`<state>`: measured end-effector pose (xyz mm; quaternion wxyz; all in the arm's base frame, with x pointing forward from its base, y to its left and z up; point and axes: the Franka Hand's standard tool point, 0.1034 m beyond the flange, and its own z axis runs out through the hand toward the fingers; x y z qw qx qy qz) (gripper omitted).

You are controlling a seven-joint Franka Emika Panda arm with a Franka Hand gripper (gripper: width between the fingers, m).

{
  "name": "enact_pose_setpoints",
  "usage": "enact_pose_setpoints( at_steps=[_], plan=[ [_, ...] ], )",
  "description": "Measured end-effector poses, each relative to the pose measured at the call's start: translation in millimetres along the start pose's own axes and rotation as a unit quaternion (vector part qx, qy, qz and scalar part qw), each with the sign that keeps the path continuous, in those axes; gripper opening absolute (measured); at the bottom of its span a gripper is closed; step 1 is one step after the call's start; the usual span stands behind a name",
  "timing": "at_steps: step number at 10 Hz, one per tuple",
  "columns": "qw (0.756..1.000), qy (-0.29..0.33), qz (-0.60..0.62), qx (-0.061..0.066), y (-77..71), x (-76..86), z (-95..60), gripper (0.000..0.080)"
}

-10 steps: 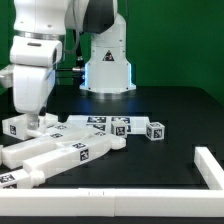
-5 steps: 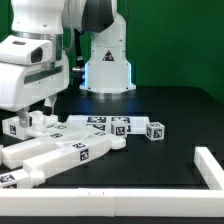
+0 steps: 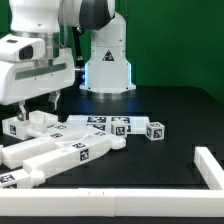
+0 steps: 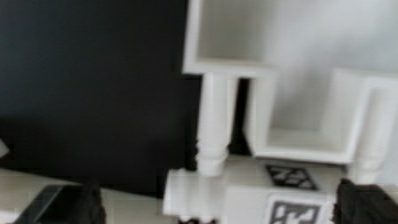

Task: Assemble chair

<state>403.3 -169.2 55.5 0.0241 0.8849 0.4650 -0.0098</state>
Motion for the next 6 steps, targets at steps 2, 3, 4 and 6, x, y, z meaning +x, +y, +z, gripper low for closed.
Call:
enact_pose_setpoints(
  at_steps=[2, 3, 4, 6],
  plan=[
    [1.0, -0.002, -0.002, 0.004, -0.2, 1.5, 1.4, 0.0649],
    [1.0, -0.002, -0.002, 0.005, -0.6, 1.2, 1.7, 0.0649],
    [1.0, -0.001, -0.001, 0.004, -1.7, 0.7, 1.9, 0.0649],
    [1.0, -0.001, 0.014, 0.013, -26.0, -8.0, 9.9, 0.0649]
  ],
)
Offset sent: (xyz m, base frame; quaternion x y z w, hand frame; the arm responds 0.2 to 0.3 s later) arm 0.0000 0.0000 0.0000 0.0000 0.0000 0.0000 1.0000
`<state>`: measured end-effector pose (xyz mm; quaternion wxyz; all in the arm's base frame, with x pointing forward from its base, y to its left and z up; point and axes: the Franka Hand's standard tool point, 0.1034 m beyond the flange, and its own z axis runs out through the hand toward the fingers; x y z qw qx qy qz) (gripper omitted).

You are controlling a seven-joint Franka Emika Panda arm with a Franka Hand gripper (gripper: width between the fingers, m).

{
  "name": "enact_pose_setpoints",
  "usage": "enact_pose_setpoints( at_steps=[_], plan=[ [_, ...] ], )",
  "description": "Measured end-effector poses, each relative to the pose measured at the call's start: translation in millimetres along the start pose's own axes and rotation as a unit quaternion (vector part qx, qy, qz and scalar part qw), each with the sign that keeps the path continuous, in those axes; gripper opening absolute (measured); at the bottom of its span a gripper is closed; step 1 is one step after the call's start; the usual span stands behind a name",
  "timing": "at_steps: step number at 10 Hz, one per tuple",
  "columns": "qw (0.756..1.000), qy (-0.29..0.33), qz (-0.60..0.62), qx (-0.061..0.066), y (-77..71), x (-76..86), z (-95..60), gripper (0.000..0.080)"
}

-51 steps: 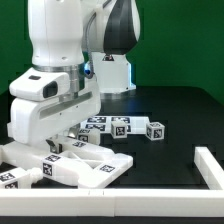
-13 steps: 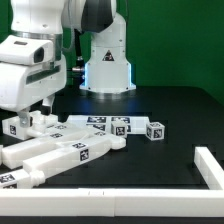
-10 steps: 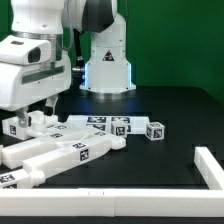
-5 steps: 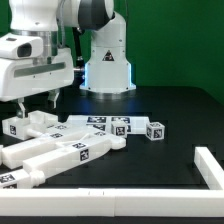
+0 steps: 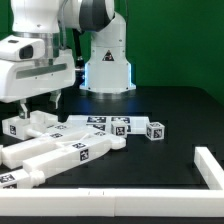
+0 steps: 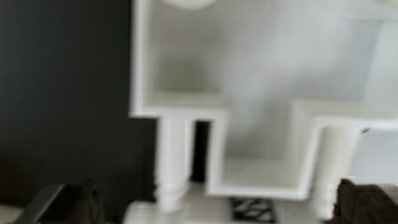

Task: Assemble chair

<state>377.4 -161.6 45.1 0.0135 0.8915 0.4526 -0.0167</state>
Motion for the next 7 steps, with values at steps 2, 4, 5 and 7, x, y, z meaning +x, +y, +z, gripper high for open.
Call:
enact_pose_setpoints(
  at_steps=[2, 4, 5, 7],
  plan=[
    [1.0, -0.002, 0.024, 0.009, -8.0, -4.2, 3.9, 0.0649],
    [1.0, -0.002, 0.023, 0.01, -8.8, -4.2, 5.0, 0.0649],
    [1.0, -0.003, 0.023, 0.012, -11.1, -4.8, 6.7, 0.0649],
    [0.999, 0.001, 0.053, 0.007, -30.7, -9.3, 18.5, 0.0649]
  ],
)
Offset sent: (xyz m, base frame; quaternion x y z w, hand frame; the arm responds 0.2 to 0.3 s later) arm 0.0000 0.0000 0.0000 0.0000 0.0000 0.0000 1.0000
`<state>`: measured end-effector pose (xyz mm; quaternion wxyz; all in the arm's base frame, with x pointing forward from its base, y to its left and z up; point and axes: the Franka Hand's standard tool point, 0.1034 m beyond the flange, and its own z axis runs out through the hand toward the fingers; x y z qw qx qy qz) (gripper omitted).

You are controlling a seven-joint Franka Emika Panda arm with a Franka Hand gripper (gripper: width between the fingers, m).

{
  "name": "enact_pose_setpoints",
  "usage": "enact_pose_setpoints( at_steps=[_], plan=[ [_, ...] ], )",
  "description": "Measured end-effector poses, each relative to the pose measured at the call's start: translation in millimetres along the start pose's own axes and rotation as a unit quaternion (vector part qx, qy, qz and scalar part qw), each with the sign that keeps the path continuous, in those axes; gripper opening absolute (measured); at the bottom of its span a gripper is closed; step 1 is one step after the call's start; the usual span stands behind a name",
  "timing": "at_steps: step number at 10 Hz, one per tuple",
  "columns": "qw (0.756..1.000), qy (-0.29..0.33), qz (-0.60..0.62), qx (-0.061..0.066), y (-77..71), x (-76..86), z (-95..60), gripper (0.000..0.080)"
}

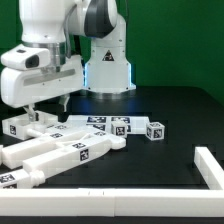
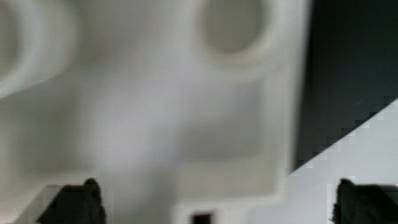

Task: Assemble chair

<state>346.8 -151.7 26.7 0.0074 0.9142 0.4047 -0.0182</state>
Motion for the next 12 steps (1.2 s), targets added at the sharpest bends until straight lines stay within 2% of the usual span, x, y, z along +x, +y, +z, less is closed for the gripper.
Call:
enact_pose_setpoints(
  at_steps=[1, 2, 4, 6, 7, 8, 9, 10, 11, 12],
  plan=[
    [1.0, -0.004, 0.006, 0.01, -10.3, -3.6, 8.7, 0.0649],
    [1.0, -0.006, -0.001, 0.016, -14.1, -8.7, 17.1, 0.0649],
    [1.0, -0.005, -0.002, 0.015, -13.2, -11.9, 18.8, 0.0649],
    [1.0, -0.006, -0.002, 0.016, -13.6, -12.1, 19.3, 0.0403],
    [1.0, -0.006, -0.002, 0.016, -13.7, -12.1, 19.4, 0.0403],
    [1.0, -0.006, -0.002, 0.016, -13.8, -12.1, 19.6, 0.022],
    [1.0, -0.006, -0.004, 0.016, -13.3, -12.0, 19.4, 0.009],
    [1.0, -0.005, -0.01, 0.013, -8.6, -10.5, 16.3, 0.009],
    [1.0, -0.002, -0.027, 0.006, -3.4, -9.7, 10.1, 0.0029],
    [0.999, -0.001, -0.039, 0.001, -0.2, -11.0, 3.7, 0.0029]
  ],
)
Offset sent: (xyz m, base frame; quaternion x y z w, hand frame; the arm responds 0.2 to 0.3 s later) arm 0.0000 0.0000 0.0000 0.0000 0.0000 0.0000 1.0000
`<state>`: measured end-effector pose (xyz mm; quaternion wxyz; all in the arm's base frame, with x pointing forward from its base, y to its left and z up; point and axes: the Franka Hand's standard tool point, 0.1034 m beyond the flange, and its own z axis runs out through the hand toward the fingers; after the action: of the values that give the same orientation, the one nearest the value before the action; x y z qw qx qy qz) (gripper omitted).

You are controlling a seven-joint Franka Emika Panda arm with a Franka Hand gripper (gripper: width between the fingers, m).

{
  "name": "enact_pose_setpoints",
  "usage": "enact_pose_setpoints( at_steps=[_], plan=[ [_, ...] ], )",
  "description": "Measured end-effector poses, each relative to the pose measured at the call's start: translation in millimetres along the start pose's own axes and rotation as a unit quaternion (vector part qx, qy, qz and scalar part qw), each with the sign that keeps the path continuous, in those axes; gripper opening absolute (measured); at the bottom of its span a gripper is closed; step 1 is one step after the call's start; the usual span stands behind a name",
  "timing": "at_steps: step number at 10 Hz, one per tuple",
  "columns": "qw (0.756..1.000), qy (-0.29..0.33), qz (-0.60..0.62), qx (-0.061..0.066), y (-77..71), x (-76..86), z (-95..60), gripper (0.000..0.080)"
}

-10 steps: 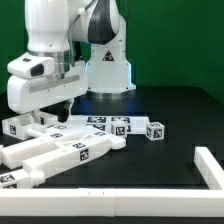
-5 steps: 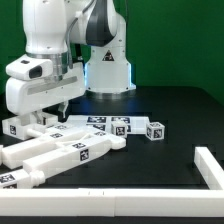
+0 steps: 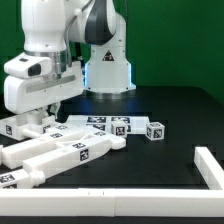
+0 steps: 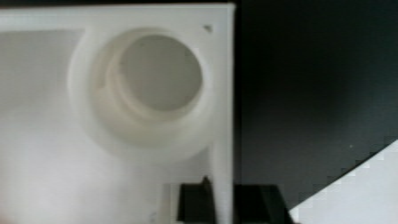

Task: Assemble chair

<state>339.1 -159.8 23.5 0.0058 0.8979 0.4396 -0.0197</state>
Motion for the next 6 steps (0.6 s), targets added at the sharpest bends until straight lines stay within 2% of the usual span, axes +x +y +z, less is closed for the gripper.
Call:
enact_pose_setpoints(
  at_steps=[2, 3, 4, 5, 6],
  plan=[
    [1.0, 0.001, -0.022, -0.007, 5.8, -2.9, -15.8, 0.0029],
    [0.998, 0.001, -0.063, -0.017, 9.8, 1.7, -27.7, 0.0029],
    [0.993, 0.001, -0.111, -0.027, 11.1, 10.2, -38.6, 0.0029],
    [0.987, 0.001, -0.157, -0.036, 8.2, 27.8, -46.1, 0.0029],
    [0.98, -0.002, -0.197, -0.038, 2.5, 50.6, -47.7, 0.0029]
  ],
)
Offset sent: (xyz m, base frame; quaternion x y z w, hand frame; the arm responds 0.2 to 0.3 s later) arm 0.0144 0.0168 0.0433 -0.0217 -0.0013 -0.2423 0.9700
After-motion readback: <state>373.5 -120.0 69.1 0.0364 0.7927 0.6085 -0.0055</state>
